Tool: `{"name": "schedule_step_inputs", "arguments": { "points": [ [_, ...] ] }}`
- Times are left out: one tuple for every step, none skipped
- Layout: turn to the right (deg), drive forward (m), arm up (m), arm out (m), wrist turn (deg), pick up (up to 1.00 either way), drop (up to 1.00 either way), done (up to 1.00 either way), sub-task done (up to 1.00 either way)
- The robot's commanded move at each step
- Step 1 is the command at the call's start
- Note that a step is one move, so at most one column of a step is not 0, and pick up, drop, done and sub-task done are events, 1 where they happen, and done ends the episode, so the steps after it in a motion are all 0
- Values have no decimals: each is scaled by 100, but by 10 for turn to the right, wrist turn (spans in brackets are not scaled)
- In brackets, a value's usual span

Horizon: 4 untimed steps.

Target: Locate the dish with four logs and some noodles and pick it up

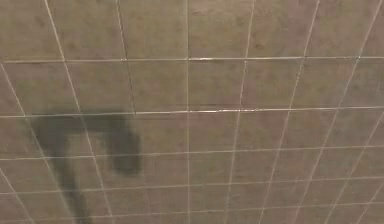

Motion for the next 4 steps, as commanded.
{"name": "schedule_step_inputs", "arguments": {
  "points": [
    [-450,0,0,0,0,0,0,0,0],
    [-450,0,0,0,0,0,0,0,0],
    [-450,0,0,0,0,0,0,0,0],
    [-270,0,0,0,0,0,0,0,0]
  ]
}}
